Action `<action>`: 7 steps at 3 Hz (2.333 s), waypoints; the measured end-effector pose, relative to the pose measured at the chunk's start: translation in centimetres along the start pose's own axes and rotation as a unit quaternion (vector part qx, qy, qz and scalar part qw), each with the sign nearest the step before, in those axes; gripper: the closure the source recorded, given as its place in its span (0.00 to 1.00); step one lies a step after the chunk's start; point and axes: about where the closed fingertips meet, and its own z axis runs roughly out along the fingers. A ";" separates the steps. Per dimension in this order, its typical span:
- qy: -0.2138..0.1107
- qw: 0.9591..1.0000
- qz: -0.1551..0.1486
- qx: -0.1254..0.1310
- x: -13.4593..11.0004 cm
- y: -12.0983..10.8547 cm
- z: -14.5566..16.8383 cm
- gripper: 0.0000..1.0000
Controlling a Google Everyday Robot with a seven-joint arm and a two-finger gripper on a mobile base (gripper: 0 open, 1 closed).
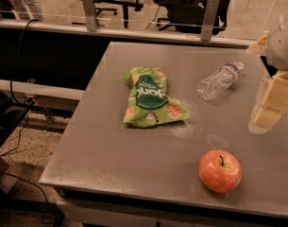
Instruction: Move green rice chip bag near apple
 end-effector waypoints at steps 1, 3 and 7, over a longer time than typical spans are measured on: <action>0.000 1.000 0.000 0.000 0.0 0.0 0.0 0.00; 0.027 0.995 0.086 -0.029 -2.6 -3.7 3.0 0.00; 0.025 0.966 0.252 -0.057 -11.9 -8.1 11.9 0.00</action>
Offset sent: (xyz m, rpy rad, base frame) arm 0.0541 0.0107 -0.0142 0.0233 0.1188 -0.2387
